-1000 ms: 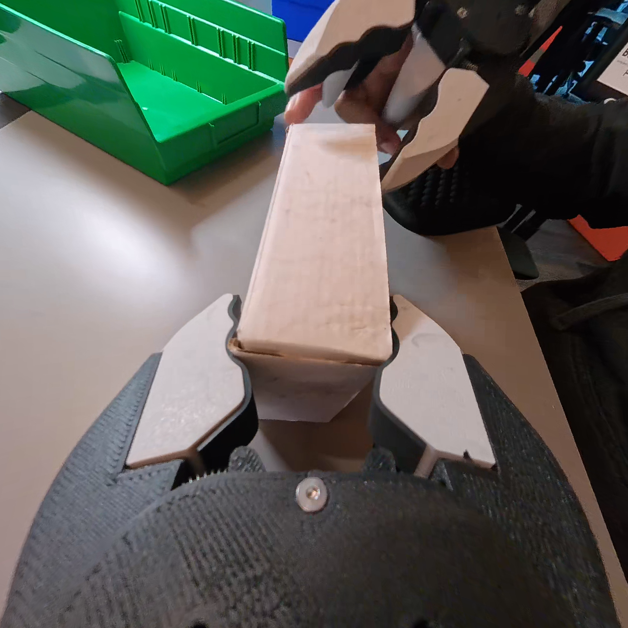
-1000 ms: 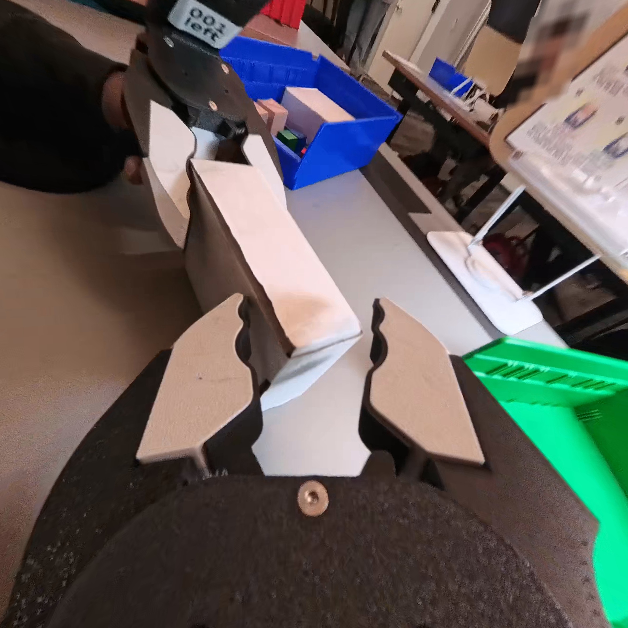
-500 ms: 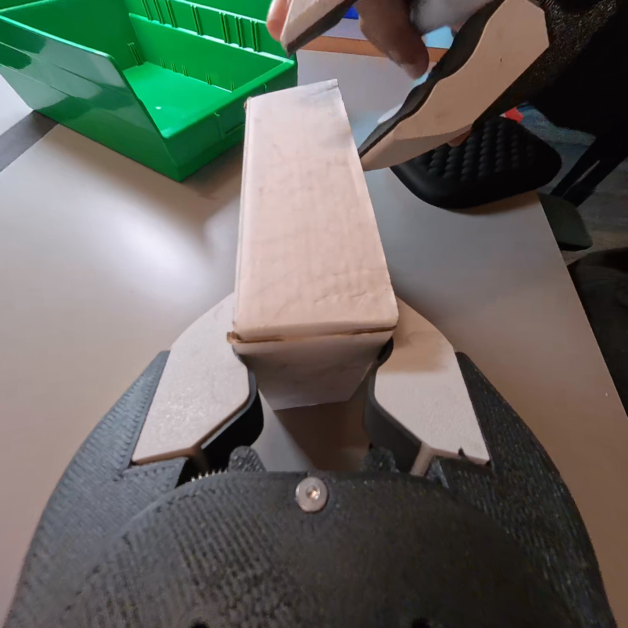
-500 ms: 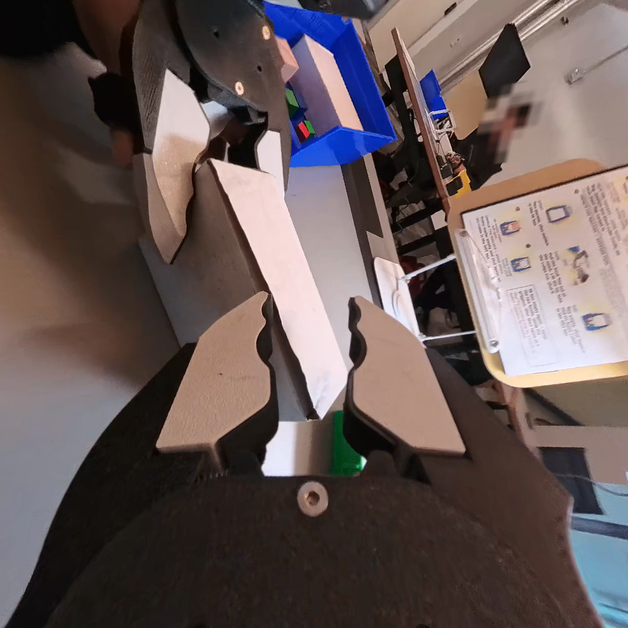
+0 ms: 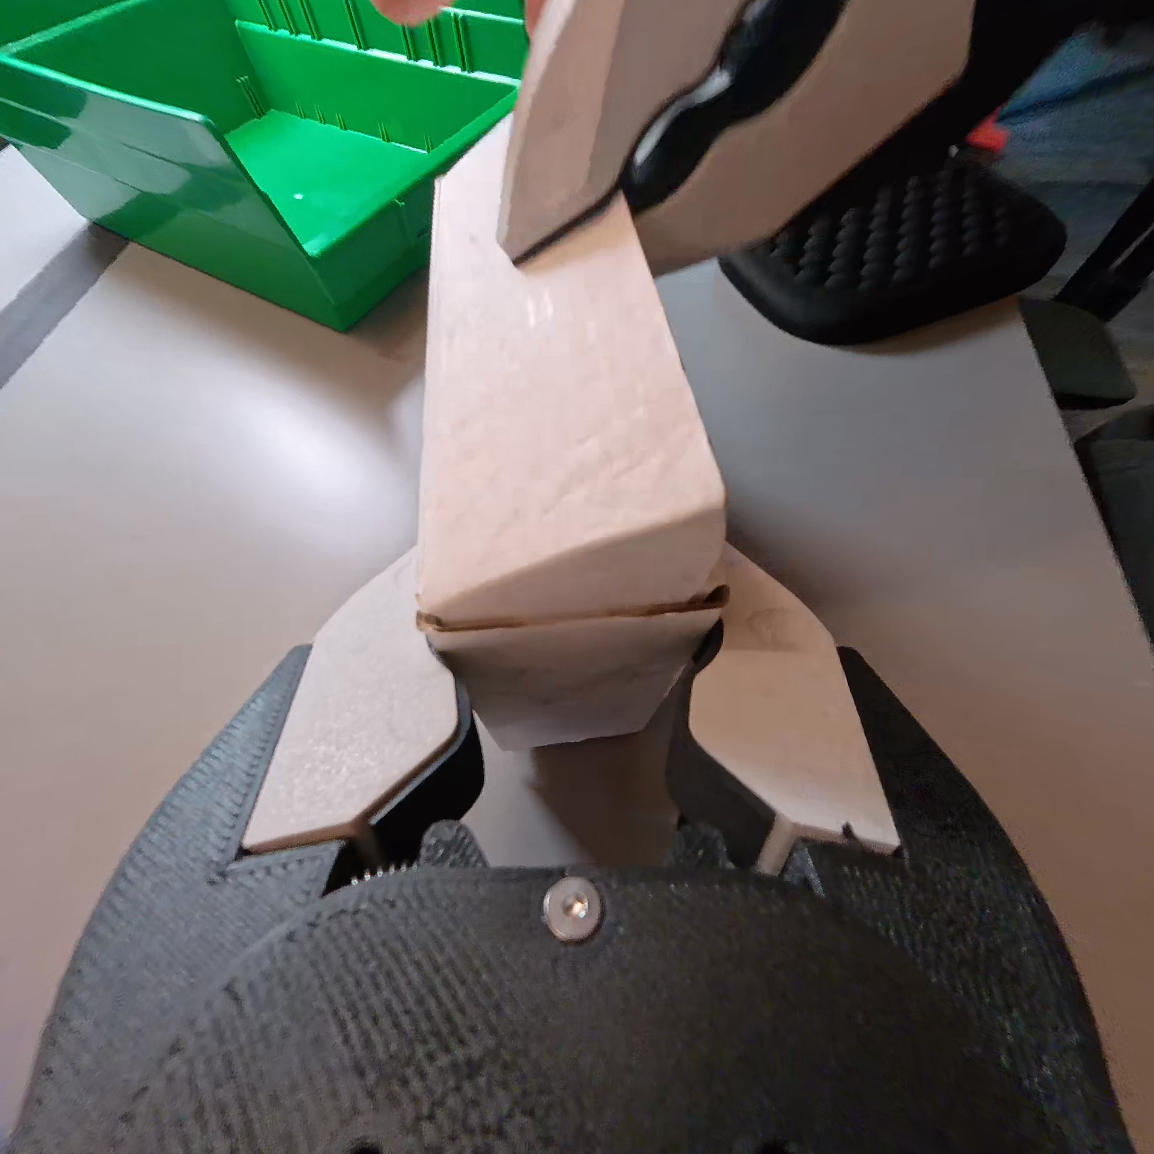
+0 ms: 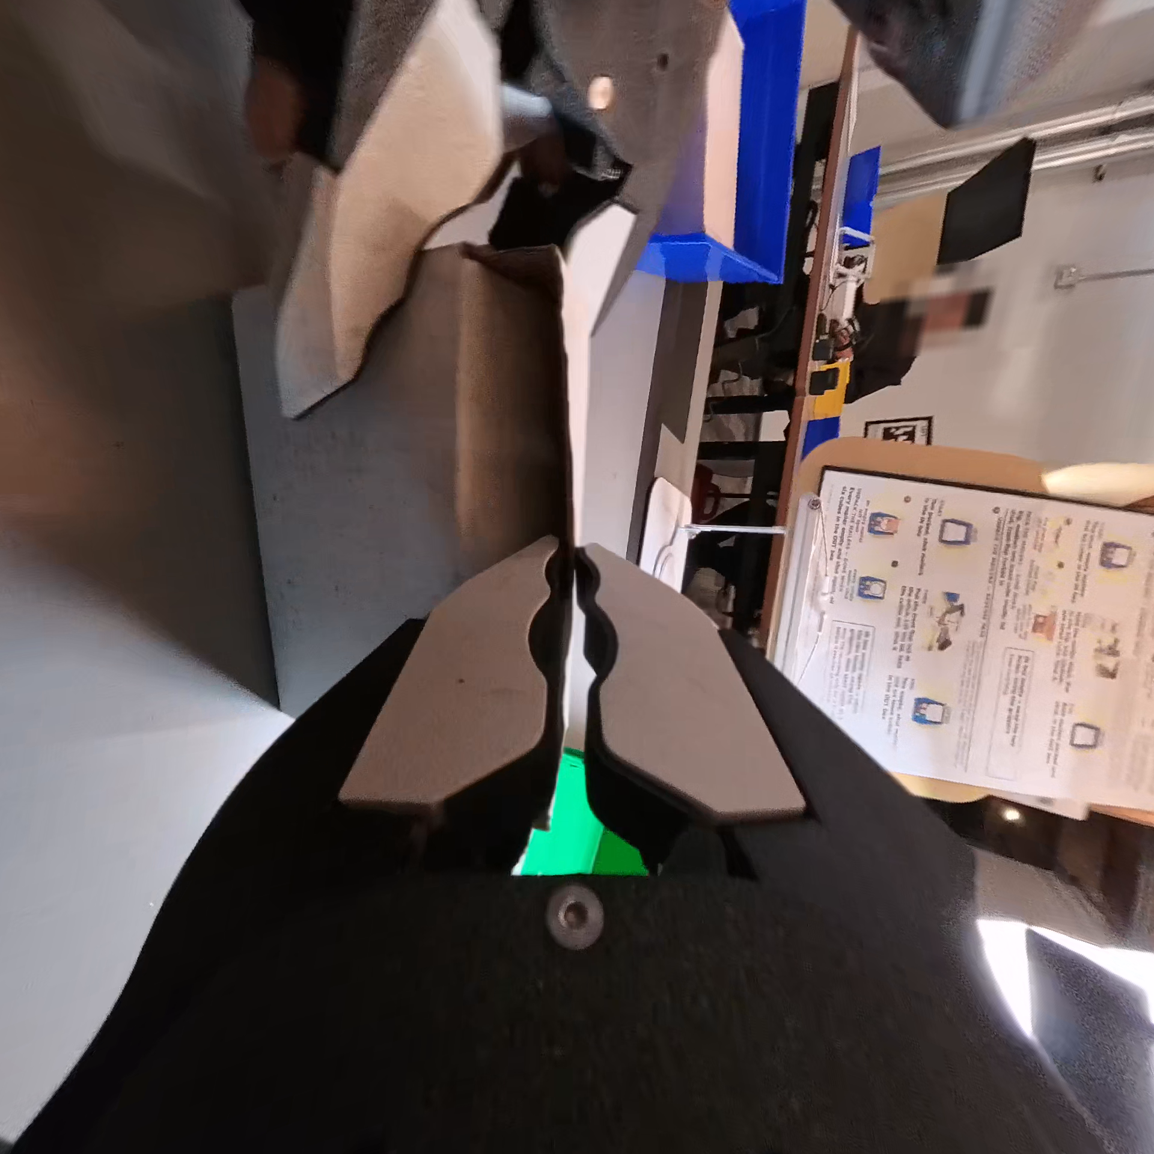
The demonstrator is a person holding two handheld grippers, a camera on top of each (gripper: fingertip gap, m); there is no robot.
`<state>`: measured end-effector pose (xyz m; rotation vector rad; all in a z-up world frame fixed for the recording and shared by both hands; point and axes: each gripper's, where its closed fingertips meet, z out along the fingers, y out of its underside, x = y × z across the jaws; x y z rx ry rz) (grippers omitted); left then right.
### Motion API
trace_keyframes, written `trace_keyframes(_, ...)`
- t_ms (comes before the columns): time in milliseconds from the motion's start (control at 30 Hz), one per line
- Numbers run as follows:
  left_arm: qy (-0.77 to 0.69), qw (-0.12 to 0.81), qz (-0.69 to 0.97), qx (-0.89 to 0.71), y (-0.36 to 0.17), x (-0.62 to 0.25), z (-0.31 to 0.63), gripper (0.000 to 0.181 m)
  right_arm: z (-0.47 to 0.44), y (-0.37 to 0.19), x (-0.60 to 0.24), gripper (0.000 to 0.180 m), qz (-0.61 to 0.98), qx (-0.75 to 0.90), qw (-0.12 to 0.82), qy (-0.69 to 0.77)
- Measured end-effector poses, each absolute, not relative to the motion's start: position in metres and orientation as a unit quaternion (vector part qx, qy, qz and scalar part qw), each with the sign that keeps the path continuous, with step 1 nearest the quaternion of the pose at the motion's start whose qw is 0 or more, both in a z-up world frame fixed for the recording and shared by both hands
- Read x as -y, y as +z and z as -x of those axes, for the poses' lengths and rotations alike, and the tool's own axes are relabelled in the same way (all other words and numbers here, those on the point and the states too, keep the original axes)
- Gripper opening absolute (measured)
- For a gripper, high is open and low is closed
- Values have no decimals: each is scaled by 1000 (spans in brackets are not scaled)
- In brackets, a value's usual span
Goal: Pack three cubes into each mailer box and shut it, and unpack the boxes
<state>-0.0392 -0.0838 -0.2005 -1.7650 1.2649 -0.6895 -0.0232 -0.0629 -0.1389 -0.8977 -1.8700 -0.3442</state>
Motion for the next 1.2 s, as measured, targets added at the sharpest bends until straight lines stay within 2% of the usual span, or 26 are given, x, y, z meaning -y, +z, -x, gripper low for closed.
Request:
trace_keyframes(433, -61, 533, 631, -561, -200, 52, 68, 76, 36, -121, 58, 1, 486, 804, 343, 16)
trace_keyframes(633, -105, 502, 674, -532, -202, 56, 90, 80, 34, -115, 38, 1, 539, 774, 332, 17)
trace_keyframes(800, -317, 506, 697, -396, -162, 76, 90, 69, 25, -117, 29, 0, 558, 751, 354, -3)
trace_keyframes(867, -367, 502, 716, -316, -153, 69, 90, 60, 26, -119, 33, 0, 563, 746, 357, 2)
trace_keyframes(900, -377, 501, 727, -281, -152, 64, 89, 61, 28, -120, 35, 1, 563, 745, 358, 2)
trace_keyframes(1100, -351, 471, 772, -244, -179, 53, 81, 64, 38, -118, 47, 1, 556, 748, 363, 9)
trace_keyframes(1133, -339, 453, 783, -259, -187, 55, 82, 57, 38, -118, 49, 1, 557, 747, 361, 18)
trace_keyframes(1200, -289, 428, 797, -312, -208, 62, 83, 57, 38, -112, 50, 1, 562, 744, 361, 34)
